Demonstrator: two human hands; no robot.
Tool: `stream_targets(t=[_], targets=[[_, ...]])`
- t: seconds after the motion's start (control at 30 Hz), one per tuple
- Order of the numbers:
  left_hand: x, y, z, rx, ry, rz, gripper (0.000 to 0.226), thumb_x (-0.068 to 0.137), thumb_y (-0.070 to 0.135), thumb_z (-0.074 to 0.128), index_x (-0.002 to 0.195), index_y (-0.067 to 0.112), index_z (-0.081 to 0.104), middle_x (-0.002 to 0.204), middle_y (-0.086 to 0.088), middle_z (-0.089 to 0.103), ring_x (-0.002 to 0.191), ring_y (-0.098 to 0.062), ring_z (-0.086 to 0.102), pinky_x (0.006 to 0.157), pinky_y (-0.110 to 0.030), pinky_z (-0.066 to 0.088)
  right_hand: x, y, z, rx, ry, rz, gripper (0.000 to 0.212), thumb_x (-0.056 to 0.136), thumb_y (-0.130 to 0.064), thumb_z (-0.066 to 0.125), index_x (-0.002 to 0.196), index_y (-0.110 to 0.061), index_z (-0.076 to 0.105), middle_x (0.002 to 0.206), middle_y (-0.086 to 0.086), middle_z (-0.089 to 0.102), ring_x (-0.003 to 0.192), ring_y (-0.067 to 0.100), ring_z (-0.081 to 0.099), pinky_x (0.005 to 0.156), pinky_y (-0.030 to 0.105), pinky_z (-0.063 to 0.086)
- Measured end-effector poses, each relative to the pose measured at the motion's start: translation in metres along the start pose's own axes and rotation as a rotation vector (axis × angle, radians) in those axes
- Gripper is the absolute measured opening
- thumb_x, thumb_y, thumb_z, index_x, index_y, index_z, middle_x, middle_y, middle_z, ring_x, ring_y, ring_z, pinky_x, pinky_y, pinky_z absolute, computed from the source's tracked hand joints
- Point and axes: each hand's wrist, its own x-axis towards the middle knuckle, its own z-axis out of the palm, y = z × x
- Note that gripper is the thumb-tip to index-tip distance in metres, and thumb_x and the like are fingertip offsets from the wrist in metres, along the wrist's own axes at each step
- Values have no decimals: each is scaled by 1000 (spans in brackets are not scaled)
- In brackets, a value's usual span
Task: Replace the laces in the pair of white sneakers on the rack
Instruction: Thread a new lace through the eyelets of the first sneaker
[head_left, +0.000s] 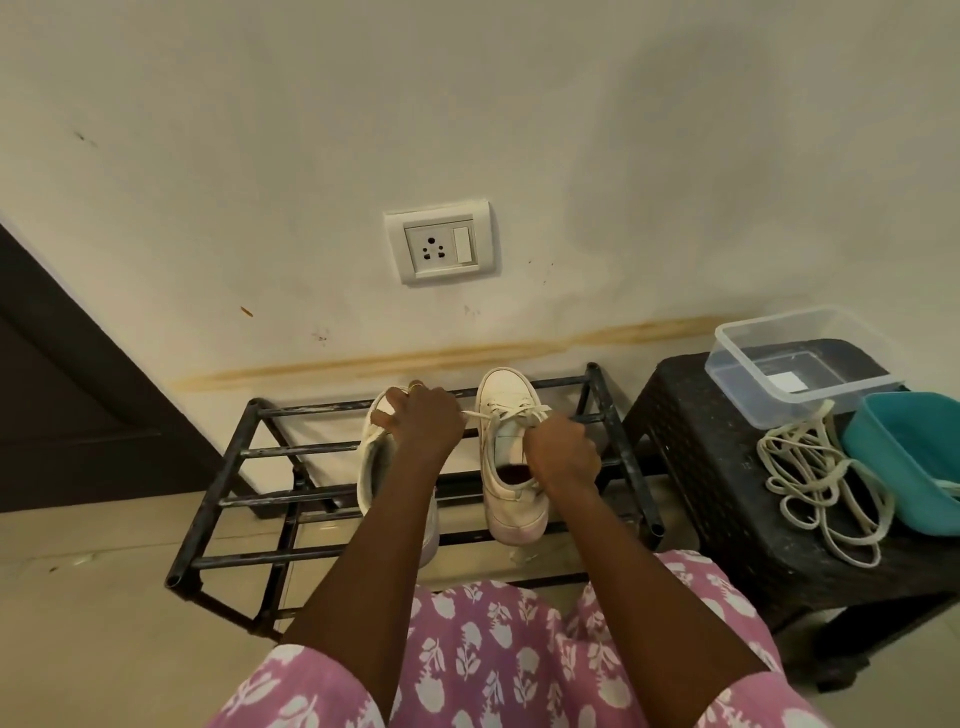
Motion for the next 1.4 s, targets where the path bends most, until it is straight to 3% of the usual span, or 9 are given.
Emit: stream_targets(t=[0.17,0.47,0.6,0.77,0.97,1.03,1.17,1.27,1.4], targets=[[-1,-13,-20,-155,169,-293,26,88,17,47,109,8,59,121,-9,47,122,-34,31,105,-53,20,-1,0,-1,-7,-8,22,35,94,-27,41,116,-4,56,109,12,64,98,28,63,72,33,48],[6,-53,-54,-350,599,-625,34,92,22,43,107,-1,62,122,-19,45,119,-41,36,98,-56,26,-2,-1,-4,-3,-22,-1,33,95,-27,41,108,-5,62,99,11,67,88,25,65,64,30,48],[10,-59,-52,-509,649,-718,32,93,24,45,107,1,62,125,-18,44,121,-38,35,98,-54,26,-2,-3,-3,-21,-19,-6,34,95,-27,41,111,-5,61,101,11,67,90,26,66,62,28,46],[4,-32,-24,-371,415,-451,54,87,16,51,138,21,36,129,-17,38,120,-39,36,97,-52,30,0,-2,-3,-21,-19,5,34,95,-26,41,111,-4,61,103,11,66,92,26,64,63,28,45],[-6,-2,8,-24,38,-2,31,93,33,47,119,44,60,130,-7,42,125,-35,31,101,-53,23,1,-1,-3,45,-34,-53,35,93,-28,47,117,-4,55,112,14,62,99,29,62,75,35,53],[-6,1,9,23,26,49,30,94,34,47,118,46,59,129,-5,44,126,-34,30,101,-54,22,6,-1,-4,21,-50,-180,45,92,-36,51,124,-5,49,121,14,53,107,28,56,84,37,51],[-3,7,7,18,35,117,28,94,35,51,119,45,59,129,-6,45,125,-34,30,100,-51,24,12,-6,-8,124,-2,-292,51,94,-46,45,128,-8,50,125,13,48,112,27,50,82,32,41],[-3,13,9,-8,66,140,23,93,35,54,113,42,65,125,-4,49,121,-32,32,96,-47,26,17,-14,-13,126,39,-342,36,100,-27,40,124,-7,57,124,15,51,111,29,53,87,34,43],[1,12,10,-38,80,132,20,90,36,58,107,37,69,119,-1,52,118,-31,33,91,-45,27,25,-25,-20,-106,-116,-438,32,92,-4,48,120,-1,63,126,17,52,112,32,54,95,39,47]])
